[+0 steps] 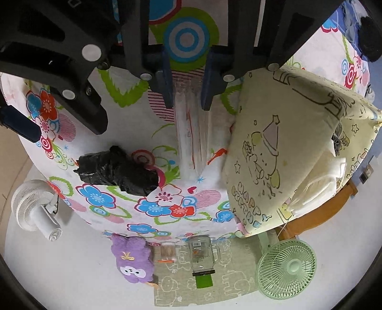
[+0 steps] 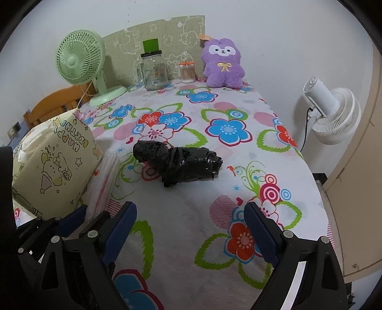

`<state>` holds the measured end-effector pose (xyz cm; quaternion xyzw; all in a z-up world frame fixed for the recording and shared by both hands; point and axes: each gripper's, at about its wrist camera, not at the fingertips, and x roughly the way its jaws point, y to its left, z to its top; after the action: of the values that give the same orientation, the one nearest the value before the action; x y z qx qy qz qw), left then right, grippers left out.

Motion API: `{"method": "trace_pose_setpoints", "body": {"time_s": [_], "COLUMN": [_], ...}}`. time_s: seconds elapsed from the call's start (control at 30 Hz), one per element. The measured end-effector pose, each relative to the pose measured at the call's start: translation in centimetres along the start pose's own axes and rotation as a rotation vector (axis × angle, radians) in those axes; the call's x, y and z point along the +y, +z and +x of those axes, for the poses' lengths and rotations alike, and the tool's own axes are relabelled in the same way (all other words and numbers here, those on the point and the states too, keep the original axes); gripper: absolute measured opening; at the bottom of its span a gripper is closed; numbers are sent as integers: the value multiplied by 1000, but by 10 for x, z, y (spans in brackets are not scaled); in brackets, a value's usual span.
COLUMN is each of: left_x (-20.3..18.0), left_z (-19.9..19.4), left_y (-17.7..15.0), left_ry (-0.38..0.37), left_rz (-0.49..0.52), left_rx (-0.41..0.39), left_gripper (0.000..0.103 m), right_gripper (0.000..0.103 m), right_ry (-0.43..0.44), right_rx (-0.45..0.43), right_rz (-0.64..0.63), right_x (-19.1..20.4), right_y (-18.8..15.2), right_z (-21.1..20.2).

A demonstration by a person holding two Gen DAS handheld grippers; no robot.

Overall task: Organize soft objects
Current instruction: 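Move left tool to the clear straw bag while right tool approaches the black bundle, then grasp the clear straw bag with left tool while right tool grasps the black bundle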

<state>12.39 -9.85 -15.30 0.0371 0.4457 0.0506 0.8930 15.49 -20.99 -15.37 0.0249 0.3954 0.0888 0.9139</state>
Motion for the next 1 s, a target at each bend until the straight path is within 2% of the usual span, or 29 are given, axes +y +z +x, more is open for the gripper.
{"method": "trace_pose_setpoints", "body": {"time_s": [0.33, 0.53, 1.0], "left_x": [-10, -19, -24], "left_z": [-2, -1, 18], "left_y": [7, 13, 40], "left_ry": [-9, -3, 10], "left_rz": [10, 30, -3], "left_rx": [5, -11, 28], "left_gripper": [21, 20, 19], "right_gripper": [93, 93, 93], "right_ry": [17, 23, 114], "right_rx": [-20, -29, 2], "right_rz": [-39, -124, -170], "right_x": [-8, -6, -6], "right_y": [7, 19, 49], "right_z": [-2, 6, 42]}}
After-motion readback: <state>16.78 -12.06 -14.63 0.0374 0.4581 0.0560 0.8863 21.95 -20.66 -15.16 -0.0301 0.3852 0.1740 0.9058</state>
